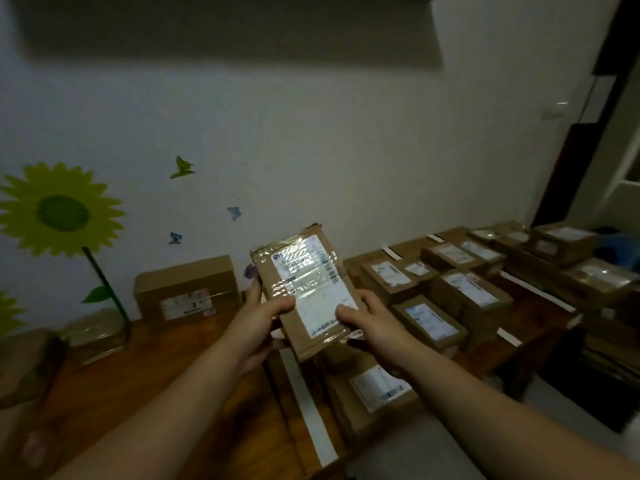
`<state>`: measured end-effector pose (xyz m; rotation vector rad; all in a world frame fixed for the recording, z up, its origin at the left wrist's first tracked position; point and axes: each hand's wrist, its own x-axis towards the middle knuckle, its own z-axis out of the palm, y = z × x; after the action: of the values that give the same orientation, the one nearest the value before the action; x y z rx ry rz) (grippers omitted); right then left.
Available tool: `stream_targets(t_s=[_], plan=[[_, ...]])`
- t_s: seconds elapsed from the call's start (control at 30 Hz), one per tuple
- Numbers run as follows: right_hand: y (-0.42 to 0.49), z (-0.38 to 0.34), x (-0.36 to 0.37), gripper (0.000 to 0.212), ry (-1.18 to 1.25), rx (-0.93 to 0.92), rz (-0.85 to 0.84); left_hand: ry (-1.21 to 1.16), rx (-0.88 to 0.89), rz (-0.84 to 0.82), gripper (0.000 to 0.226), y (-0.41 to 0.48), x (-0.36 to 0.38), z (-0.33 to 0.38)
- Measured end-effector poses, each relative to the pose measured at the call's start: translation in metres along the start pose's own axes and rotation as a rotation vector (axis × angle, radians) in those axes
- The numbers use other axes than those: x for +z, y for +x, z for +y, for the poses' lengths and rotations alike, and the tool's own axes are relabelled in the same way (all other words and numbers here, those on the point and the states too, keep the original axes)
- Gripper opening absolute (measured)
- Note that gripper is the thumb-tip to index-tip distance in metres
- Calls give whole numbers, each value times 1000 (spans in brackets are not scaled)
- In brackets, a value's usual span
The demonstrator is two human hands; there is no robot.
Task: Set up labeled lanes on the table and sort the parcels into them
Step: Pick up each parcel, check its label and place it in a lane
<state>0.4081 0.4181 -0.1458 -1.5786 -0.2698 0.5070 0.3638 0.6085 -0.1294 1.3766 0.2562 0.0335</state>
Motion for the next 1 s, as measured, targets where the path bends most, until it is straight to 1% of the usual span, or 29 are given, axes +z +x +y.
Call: stream_targets(t_s=[0.07, 0.17, 0.2, 0.23, 0.27, 0.33, 0.37, 0.43, 0.5, 0.6, 0.67, 0.7, 0.73, 0.83, 0.9, 0.93, 1.0], plan=[[1, 7, -15, 48, -78, 22, -3, 77, -48, 5, 54, 10, 5, -9], [13, 16, -26, 69, -24, 48, -12, 159, -130, -42, 32, 30, 8, -15], [19, 20, -28, 73, -6, 58, -1, 176, -151, -71, 28, 38, 8, -17], [25, 23, -30, 75, 10, 64, 25, 204, -157, -92, 30, 47, 9, -19], [31, 25, -33, 75, 17, 68, 61, 229, -155, -99, 37, 55, 12, -22], [41, 28, -44, 69, 5, 64, 130, 224, -158, -98, 57, 69, 20, -30], [46, 29, -51, 64, -5, 63, 145, 204, -168, -106, 64, 74, 26, -34], [54, 31, -66, 55, -13, 67, 150, 160, -186, -138, 70, 85, 39, -44], [60, 33, -81, 51, -44, 70, 183, 130, -200, -158, 70, 98, 53, -52], [67, 31, -103, 41, -152, 24, 237, 121, -187, -163, 57, 113, 81, -58], [74, 29, -124, 38, -249, -21, 237, 139, -168, -161, 53, 124, 104, -62], [77, 29, -136, 41, -279, -24, 225, 144, -151, -158, 52, 129, 115, -65], [81, 31, -150, 50, -312, -26, 200, 145, -130, -149, 53, 135, 127, -69], [90, 41, -201, 101, -525, -72, 59, 194, -63, -89, 53, 155, 163, -85], [95, 45, -235, 125, -649, -59, -32, 213, -74, -45, 47, 167, 192, -93], [98, 48, -248, 130, -698, -45, -55, 199, -98, -41, 44, 170, 202, -96], [107, 55, -277, 128, -811, -43, -78, 202, -127, -13, 41, 180, 225, -106]])
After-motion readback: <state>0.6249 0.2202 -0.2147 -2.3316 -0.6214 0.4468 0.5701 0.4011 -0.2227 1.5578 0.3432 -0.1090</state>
